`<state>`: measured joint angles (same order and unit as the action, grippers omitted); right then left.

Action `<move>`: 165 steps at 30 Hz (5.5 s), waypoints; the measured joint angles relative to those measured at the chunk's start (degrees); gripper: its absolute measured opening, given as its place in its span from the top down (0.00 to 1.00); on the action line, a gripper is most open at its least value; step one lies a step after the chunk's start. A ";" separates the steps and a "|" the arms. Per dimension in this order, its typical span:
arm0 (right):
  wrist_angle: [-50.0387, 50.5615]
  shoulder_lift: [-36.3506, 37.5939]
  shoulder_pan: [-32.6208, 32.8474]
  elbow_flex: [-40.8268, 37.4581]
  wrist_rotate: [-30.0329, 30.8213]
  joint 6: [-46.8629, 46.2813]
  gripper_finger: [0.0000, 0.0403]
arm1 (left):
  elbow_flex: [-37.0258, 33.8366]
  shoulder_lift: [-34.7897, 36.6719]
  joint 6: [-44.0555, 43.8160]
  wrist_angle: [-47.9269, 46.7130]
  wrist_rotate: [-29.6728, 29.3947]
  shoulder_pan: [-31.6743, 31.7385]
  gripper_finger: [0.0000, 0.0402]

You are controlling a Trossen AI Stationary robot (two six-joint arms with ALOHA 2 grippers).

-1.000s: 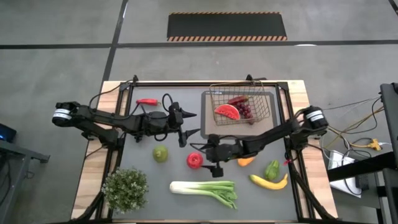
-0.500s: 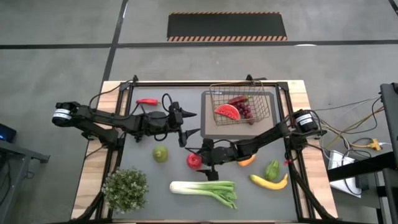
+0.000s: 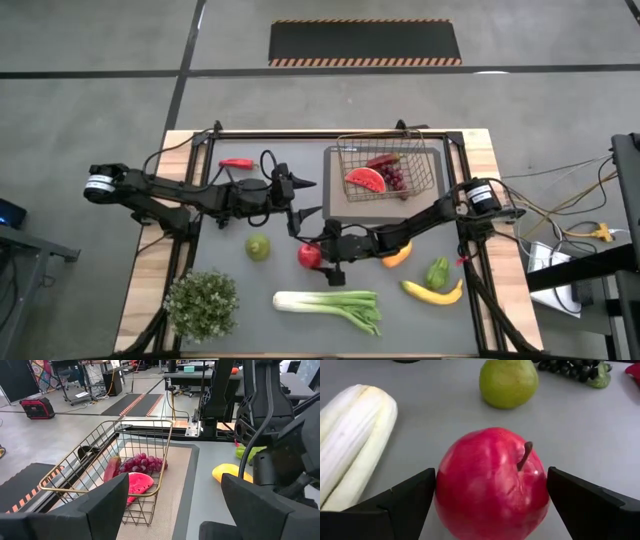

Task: Build produce basket
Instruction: Put the apple into the wire basket

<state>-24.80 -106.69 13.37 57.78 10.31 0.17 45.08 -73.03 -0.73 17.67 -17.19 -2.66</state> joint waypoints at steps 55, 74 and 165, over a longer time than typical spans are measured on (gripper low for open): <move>4.34 33.67 -5.61 -11.93 -38.54 20.01 0.38 | -0.28 7.50 2.70 1.42 0.78 0.00 0.25; -4.41 38.13 -7.17 -12.52 -30.33 9.65 0.38 | -0.28 7.52 3.20 1.43 0.89 0.00 0.25; 55.04 14.31 -46.84 11.45 -13.63 0.95 0.98 | -0.37 8.09 8.79 0.62 0.87 0.01 0.25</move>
<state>30.25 -92.38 -33.47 69.23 -3.32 1.12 44.71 -64.95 8.06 18.28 -16.32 -2.65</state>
